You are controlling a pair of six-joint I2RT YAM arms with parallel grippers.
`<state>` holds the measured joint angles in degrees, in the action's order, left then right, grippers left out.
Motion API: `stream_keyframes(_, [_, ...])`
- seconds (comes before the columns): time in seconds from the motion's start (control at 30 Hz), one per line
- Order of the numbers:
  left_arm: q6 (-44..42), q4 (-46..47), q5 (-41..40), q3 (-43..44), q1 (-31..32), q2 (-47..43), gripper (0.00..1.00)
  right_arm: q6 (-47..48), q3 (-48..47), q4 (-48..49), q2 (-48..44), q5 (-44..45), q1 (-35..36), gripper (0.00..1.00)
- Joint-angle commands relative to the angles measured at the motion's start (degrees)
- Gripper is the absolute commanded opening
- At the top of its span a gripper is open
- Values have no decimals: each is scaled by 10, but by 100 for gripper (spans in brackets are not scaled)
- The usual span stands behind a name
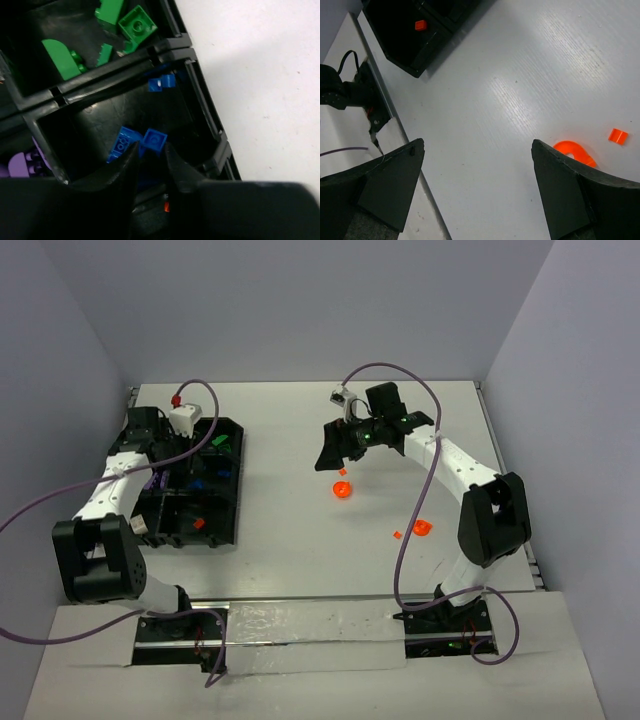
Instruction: Sort the legos into containers by color
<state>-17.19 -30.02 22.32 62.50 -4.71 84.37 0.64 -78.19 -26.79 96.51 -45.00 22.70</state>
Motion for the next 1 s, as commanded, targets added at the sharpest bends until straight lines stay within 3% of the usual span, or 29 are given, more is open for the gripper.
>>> stream_keyframes(0.0, [27, 29, -29, 32, -2, 12, 44, 10, -2, -3, -16, 15, -2, 95])
stream_keyframes(0.07, [26, 32, -30, 32, -2, 12, 50, 10, -2, -3, -15, 15, -2, 95])
stream_keyframes(0.2, [27, 30, -33, 32, -2, 12, 52, 9, -4, -4, -11, 14, -2, 95])
stream_keyframes(0.33, [22, 31, -7, 29, -5, -1, 44, 11, -1, -2, -13, 27, -1, 94])
stream_keyframes(0.47, [10, 37, 48, 20, -4, -30, 43, 17, 11, -4, -17, 104, -2, 91])
stream_keyframes(0.6, [20, 51, 59, 17, 5, -47, 45, 9, 18, -10, 1, 245, 4, 87])
stream_keyframes(0.67, [23, 57, 71, 14, 7, -62, 45, 12, 13, -32, 26, 288, 6, 78])
stream_keyframes(0.77, [27, 72, 82, -2, 9, -88, 45, 6, 34, -39, 48, 275, 3, 62])
stream_keyframes(0.97, [45, 75, 98, -6, 17, -103, 45, -33, 85, -11, 72, 236, -22, 51])
